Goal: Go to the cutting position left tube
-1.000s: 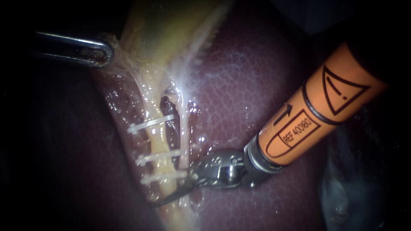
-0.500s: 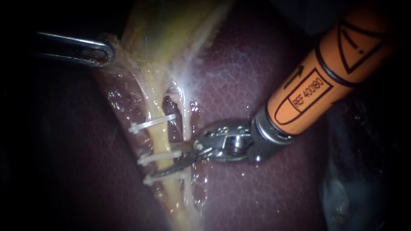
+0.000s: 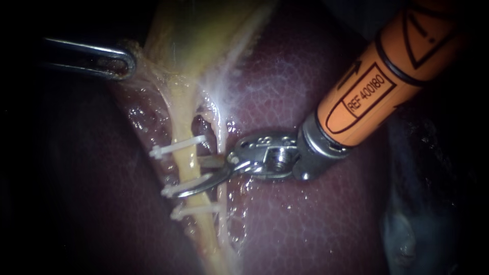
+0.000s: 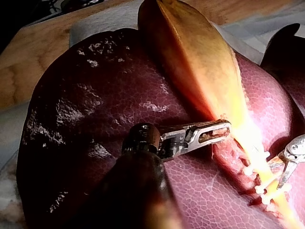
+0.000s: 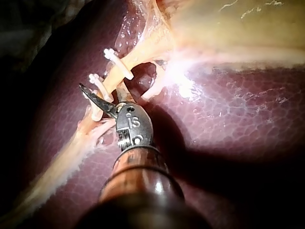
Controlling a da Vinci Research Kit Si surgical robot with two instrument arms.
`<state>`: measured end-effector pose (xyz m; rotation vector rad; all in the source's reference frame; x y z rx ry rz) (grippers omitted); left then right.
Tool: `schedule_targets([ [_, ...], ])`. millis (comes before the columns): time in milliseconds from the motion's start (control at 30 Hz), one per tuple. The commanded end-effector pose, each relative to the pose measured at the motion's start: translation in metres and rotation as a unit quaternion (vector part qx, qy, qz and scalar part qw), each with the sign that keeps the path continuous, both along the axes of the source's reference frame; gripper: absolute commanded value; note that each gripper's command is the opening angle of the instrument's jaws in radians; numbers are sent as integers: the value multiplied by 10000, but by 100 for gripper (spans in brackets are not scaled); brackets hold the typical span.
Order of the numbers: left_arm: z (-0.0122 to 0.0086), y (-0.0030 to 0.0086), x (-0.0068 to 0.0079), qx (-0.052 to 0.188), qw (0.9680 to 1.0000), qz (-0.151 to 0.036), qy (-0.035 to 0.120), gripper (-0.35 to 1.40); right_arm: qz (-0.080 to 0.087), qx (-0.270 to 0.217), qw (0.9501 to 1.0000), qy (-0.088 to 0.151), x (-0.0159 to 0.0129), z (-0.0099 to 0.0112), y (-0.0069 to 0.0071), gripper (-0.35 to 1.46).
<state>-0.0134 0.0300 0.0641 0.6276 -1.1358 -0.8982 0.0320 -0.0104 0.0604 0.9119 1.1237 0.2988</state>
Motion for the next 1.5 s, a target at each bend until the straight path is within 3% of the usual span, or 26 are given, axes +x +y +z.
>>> schedule_targets([
  [33, 0, 0, 0, 0, 10000, 1, -1, -35, -72, -8, 9999, 100, 0, 0, -1, 137],
  [267, 0, 0, 0, 0, 10000, 3, -2, -35, -244, 567, 9940, 908, 12, 3, 3, 122],
  [367, 0, 0, 1, 1, 10000, 3, -3, -35, -98, 786, 9909, 1088, 25, 9, 4, 125],
  [533, 0, 0, 1, 0, 10000, 3, -2, -35, 101, 1253, 9851, 1170, 44, 15, 9, 132],
  [767, 0, 0, 0, 0, 10000, 1, -1, -35, 255, 1602, 9791, 1229, 59, 17, 11, 135],
  [1500, 2, -1, -1, -9, 10000, -12, 10, -35, 179, 1698, 9770, 1279, 64, 16, 4, 135],
])
